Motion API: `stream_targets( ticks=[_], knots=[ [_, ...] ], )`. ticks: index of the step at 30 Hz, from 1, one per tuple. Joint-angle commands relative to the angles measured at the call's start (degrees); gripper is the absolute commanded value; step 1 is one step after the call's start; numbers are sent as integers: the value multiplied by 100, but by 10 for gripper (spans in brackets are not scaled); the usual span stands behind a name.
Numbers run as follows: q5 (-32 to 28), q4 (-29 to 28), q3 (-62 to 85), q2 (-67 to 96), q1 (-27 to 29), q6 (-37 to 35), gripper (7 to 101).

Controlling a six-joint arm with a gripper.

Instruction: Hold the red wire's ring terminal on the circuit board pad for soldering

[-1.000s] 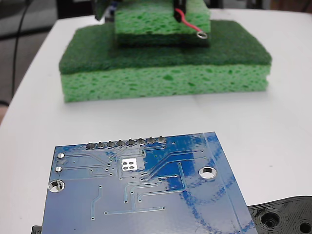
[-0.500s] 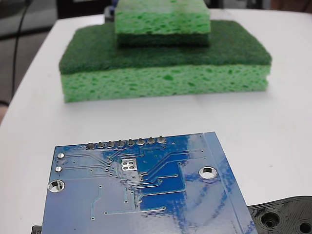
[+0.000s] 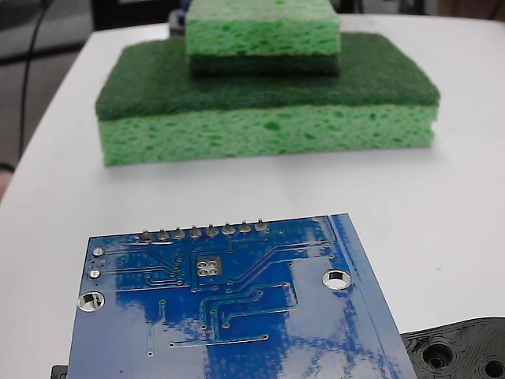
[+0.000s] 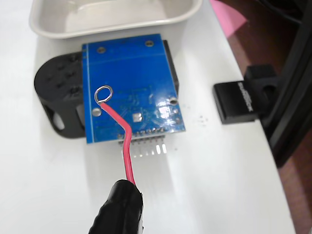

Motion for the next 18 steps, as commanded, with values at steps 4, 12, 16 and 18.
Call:
stream_targets(
  ticks=[4,12,16,18],
  knots=[
    [-9,-352,-492,-1063,18,35,1003],
    [-229,-545,-721,-1529,264,149,1003],
    [-422,-554,-1028,-2013,448,158,1003],
    [-457,-554,-1160,-2224,475,158,1003]
  ],
)
